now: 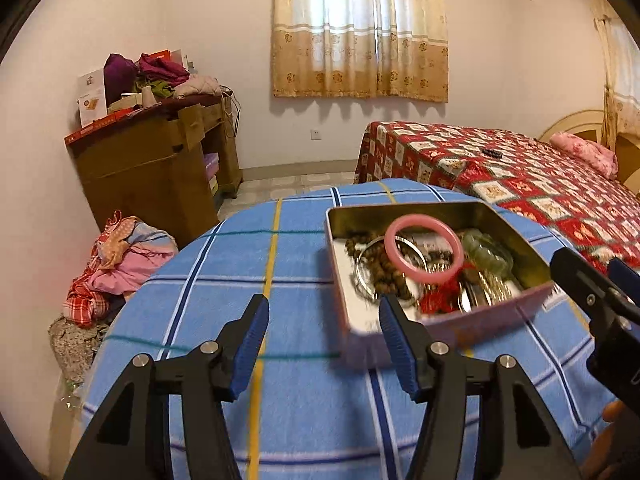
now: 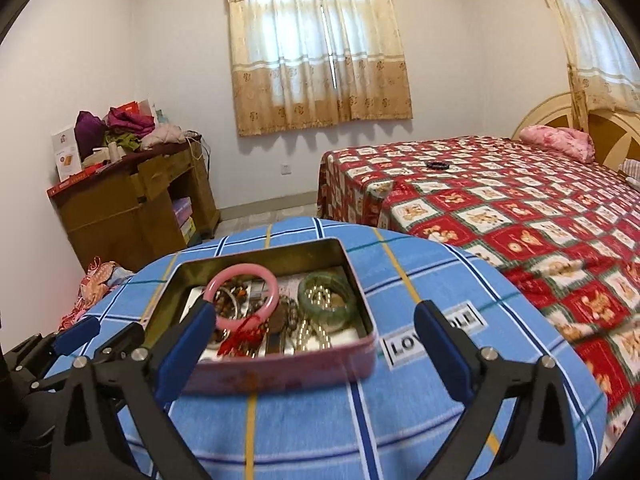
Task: Organize jewelry
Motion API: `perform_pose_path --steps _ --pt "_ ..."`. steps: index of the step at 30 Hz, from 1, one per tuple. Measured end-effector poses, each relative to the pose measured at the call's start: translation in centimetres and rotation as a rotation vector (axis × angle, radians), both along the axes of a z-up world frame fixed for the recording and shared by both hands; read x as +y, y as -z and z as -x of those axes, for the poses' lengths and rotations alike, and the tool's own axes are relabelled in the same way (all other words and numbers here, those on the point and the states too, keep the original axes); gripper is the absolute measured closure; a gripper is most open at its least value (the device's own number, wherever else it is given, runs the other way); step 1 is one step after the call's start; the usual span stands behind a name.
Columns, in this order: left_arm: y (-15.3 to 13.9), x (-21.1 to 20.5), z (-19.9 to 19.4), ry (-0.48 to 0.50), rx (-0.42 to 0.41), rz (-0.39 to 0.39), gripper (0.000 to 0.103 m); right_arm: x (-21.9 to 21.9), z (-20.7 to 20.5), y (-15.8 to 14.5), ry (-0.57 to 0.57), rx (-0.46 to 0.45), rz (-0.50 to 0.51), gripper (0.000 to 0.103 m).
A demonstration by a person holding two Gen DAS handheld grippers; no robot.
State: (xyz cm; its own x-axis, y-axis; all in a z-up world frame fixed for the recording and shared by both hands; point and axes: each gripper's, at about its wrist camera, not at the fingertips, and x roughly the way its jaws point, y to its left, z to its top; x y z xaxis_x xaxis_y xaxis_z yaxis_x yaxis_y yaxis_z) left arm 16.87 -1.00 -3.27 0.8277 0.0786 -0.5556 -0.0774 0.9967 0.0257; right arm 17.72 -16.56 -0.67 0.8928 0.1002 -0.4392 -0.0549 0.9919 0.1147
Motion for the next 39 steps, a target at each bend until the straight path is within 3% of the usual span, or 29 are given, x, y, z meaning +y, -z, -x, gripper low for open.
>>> perform_pose_path --steps 13,18,22,27,33,39 --pt "-1.8 0.0 6.3 0.01 0.006 -0.01 0.044 -1.7 5.9 -0.6 0.049 0.039 -0.098 0.001" --pt "-3.1 0.2 8.7 -0.002 -0.021 -0.038 0.036 -2.0 7.8 -1.7 0.057 0.041 -0.132 0.001" --pt "-4.3 0.2 10.3 0.005 -0.059 -0.023 0.032 -1.8 9.4 -2.8 0.058 0.021 -0.123 0.001" --pt "-5.7 -0.2 11.6 -0.026 -0.105 -0.07 0.027 -1.3 11.1 -4.5 0.068 -0.035 -0.078 0.001" --pt "-7.0 0.3 12.4 -0.025 -0.117 -0.009 0.026 -1.1 12.2 -6.2 0.076 -0.074 -0.041 0.0" --pt "-7.9 0.2 13.2 -0.021 -0.139 -0.015 0.025 -1.3 12.9 -7.4 0.076 -0.108 -0.044 0.0"
